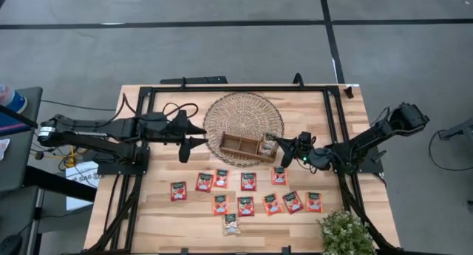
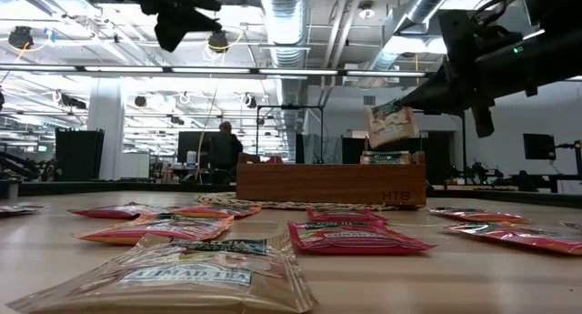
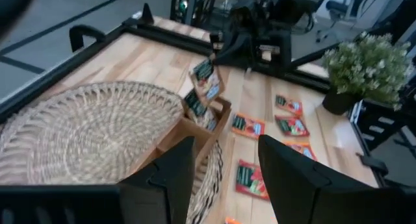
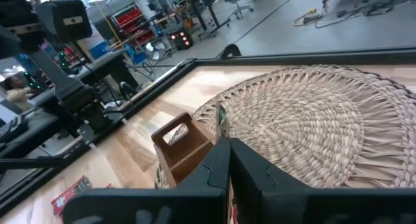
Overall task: Pick & Place Tea
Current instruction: Put the brown tea bag into the right section of the wooden organizer
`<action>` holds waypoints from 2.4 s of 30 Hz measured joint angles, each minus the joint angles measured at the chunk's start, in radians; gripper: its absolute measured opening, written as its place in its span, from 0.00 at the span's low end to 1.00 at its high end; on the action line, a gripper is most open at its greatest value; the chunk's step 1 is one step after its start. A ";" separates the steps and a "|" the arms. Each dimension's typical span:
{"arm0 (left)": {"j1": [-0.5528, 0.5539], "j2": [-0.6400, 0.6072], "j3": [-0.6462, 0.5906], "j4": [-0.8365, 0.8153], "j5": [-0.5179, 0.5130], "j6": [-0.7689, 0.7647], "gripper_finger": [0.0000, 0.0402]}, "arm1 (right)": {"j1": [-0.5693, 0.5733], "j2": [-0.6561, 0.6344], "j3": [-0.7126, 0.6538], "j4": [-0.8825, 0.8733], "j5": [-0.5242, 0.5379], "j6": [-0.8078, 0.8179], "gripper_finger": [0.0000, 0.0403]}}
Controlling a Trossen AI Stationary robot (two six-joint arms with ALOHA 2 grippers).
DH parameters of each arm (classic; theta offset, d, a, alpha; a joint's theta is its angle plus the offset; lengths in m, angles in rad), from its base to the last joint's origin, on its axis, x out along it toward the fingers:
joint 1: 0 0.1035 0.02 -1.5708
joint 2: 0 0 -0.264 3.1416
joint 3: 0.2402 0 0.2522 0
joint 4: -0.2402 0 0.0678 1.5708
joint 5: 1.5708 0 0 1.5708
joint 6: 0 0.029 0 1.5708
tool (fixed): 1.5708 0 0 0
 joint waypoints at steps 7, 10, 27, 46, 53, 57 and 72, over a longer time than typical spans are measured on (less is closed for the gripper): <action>0.000 0.000 -0.128 0.196 0.035 -0.021 0.40 | -0.002 0.086 0.000 0.040 -0.012 0.032 0.00; 0.000 0.000 -0.182 0.261 0.036 -0.046 0.40 | -0.005 0.152 0.000 0.110 -0.015 0.034 0.00; 0.000 -0.029 -0.345 0.383 0.035 -0.113 0.40 | -0.035 0.274 0.000 0.183 -0.005 0.026 0.00; 0.000 -0.029 -0.345 0.382 0.036 -0.103 0.40 | -0.041 0.282 0.000 0.169 0.005 0.017 0.00; 0.000 -0.029 -0.345 0.382 0.064 -0.083 0.40 | -0.011 0.282 0.000 0.173 -0.001 -0.006 0.00; 0.000 -0.029 -0.345 0.382 0.072 -0.067 0.40 | -0.004 0.282 0.000 0.173 -0.001 -0.008 0.00; 0.000 -0.029 -0.345 0.382 0.105 -0.047 0.40 | -0.028 0.281 0.000 0.163 -0.001 -0.008 0.17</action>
